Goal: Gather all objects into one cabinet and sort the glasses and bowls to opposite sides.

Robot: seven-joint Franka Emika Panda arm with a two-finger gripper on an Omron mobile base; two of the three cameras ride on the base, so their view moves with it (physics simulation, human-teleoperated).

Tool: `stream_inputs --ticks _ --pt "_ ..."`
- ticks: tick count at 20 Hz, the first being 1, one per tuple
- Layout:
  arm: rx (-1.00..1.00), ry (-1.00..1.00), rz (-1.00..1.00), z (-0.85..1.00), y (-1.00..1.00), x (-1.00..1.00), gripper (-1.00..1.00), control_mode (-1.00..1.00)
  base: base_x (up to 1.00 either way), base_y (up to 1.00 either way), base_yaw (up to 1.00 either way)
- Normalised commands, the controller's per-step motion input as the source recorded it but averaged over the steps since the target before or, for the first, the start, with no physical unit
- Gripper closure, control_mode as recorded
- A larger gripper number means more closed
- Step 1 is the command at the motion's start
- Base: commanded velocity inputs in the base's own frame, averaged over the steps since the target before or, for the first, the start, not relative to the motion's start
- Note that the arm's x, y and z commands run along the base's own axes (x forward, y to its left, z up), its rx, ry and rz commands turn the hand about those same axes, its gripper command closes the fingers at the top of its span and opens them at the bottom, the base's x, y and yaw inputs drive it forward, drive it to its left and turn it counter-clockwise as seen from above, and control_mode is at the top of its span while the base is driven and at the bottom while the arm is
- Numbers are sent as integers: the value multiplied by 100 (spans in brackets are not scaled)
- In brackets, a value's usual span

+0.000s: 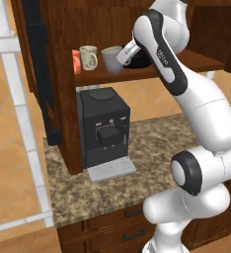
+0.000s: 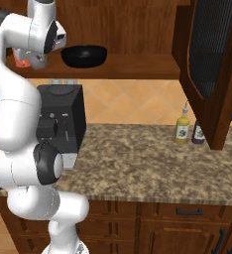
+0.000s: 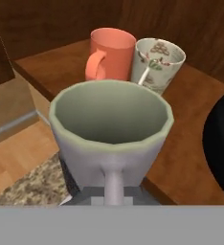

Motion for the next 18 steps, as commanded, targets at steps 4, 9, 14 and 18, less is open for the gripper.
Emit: stream_inputs --ticks 4,9,14,18 --pt "4 0 -3 -19 0 61 100 -100 0 0 0" --pt "6 0 0 -17 0 52 100 -100 0 0 0" --pt "3 0 0 -16 3 41 100 -100 0 0 0" --pt "0 0 -3 -25 8 27 100 -100 0 0 0"
